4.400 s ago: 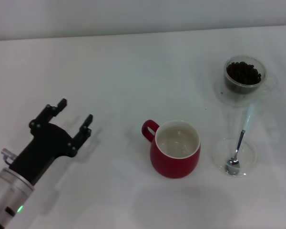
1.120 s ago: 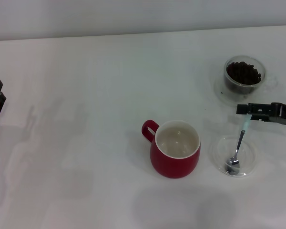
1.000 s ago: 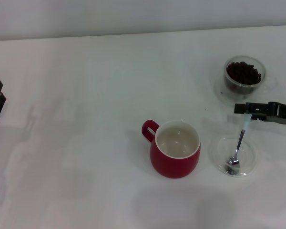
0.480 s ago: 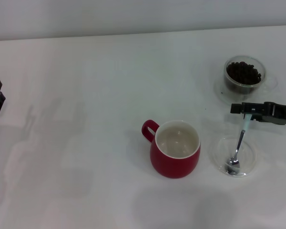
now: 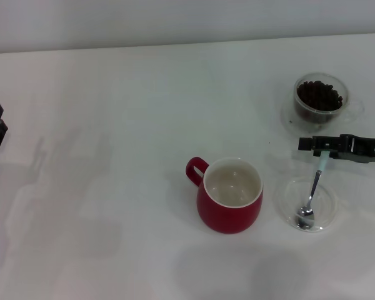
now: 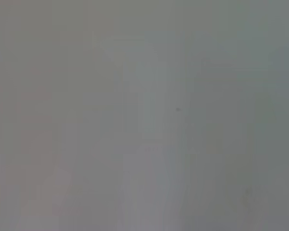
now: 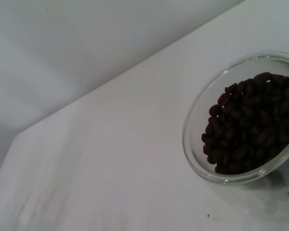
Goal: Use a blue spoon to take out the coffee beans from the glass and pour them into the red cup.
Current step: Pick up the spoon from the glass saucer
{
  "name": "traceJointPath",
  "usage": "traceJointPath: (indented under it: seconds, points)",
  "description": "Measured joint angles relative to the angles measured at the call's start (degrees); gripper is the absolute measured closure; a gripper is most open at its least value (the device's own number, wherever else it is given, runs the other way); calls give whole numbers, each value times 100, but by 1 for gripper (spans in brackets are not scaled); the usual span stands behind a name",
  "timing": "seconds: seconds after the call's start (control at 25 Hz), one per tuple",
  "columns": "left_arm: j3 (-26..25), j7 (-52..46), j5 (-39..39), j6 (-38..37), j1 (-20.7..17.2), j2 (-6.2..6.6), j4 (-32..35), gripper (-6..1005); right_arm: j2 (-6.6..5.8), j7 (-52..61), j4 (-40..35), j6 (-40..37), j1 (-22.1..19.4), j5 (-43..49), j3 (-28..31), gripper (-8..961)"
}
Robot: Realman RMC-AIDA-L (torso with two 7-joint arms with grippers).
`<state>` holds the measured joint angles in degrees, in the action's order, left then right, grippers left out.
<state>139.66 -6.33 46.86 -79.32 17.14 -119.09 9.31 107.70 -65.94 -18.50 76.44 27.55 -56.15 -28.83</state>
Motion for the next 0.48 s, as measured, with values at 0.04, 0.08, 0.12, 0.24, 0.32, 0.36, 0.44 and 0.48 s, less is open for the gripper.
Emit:
traceJointPath:
  seconds: [0.04,0.08,0.12,0.24,0.32,0.36,0.44,0.48]
  points:
    - [0,1,0,2,2,0,0,315,0,0,0,-4,0,-1,0,120]
    - [0,1,0,3,3,0,0,315,-1,2,-2,-11,0,-2,0,129]
    - [0,3,0,6,6,0,0,314,-1,8,-3,-12,0,-2,0,138]
    - [-1,7,8,13,31,-2,-51,313,-3,23,-4,-13,-5,-5,10,232]
    - [7,7,14,15,69,-13,-120,313,-6,25,-4,-17,-14,-6,24,294]
    - [11,7,14,15,72,-16,-132,313,-10,26,-4,-19,-18,-6,26,305]
    - [16,6,13,15,80,-17,-139,314,-27,26,-4,-20,-23,-5,15,327]
    - [17,5,12,15,82,-17,-140,314,-34,26,-4,-20,-28,-5,11,338]
